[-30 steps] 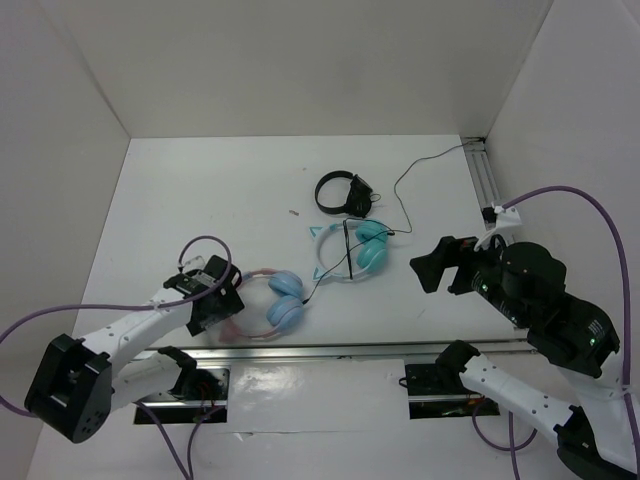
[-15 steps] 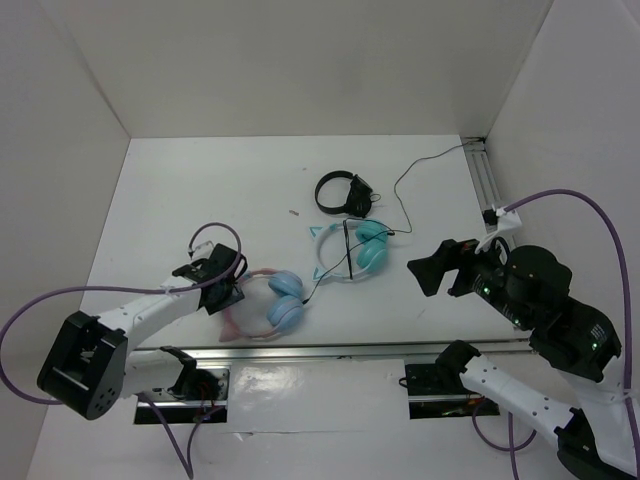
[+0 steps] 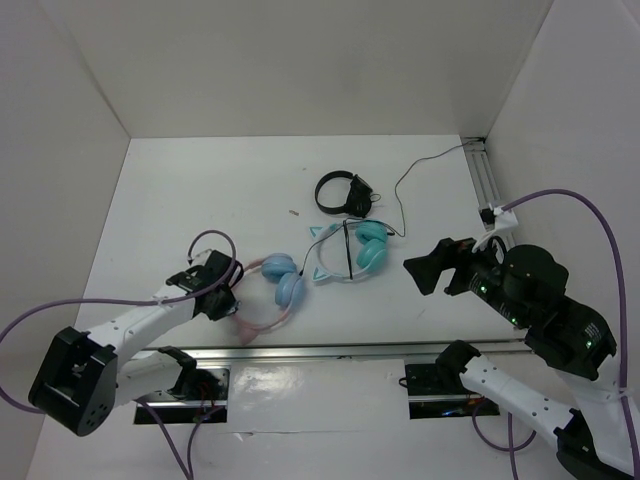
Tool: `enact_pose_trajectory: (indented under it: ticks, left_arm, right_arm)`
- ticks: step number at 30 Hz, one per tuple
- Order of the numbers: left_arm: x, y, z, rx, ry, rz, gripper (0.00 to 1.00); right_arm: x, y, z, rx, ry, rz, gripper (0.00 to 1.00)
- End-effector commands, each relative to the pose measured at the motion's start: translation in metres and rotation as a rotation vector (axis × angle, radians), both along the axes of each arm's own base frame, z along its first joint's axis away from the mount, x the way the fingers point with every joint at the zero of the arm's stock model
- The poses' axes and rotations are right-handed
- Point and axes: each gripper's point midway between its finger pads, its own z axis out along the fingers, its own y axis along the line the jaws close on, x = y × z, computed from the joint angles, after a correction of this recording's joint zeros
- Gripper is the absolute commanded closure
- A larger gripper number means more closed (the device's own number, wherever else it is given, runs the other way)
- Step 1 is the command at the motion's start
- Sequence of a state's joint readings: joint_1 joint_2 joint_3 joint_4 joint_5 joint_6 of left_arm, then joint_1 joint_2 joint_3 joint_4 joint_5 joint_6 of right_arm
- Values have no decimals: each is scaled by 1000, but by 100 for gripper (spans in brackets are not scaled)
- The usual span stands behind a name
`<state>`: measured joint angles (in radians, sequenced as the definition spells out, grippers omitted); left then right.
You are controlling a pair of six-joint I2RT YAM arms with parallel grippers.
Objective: Wrap the headphones
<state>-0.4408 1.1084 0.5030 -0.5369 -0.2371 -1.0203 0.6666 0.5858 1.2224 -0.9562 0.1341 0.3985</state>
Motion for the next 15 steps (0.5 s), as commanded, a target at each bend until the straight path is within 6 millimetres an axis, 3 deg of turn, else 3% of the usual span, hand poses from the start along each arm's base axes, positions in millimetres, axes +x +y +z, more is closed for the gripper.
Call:
enact_pose_trajectory:
  ticks: [1, 5, 9, 10, 12, 13, 15]
  left_arm:
    - [-9, -10, 11, -24, 30, -59, 100]
    - [-6, -20, 47, -47, -26, -107, 100]
    - [5, -31, 112, -124, -182, -143, 100]
    - [12, -34, 143, -154, -260, -156, 100]
    - [13, -28, 166, -115, -290, -186, 100]
    - [19, -28, 199, -125, -362, -188, 100]
    - [20, -12, 219, -35, -380, -192, 100]
  right_arm:
    - [5, 6, 19, 55, -56, 5, 0]
    - [7, 4, 19, 52, -58, -6, 0]
    - [17, 9, 16, 52, -98, -11, 0]
    - [16, 14, 9, 53, -108, 24, 0]
    - [17, 24, 21, 84, -210, 79, 0]
    - [12, 32, 23, 97, -240, 140, 0]
    - [8, 38, 35, 123, -339, 196, 0]
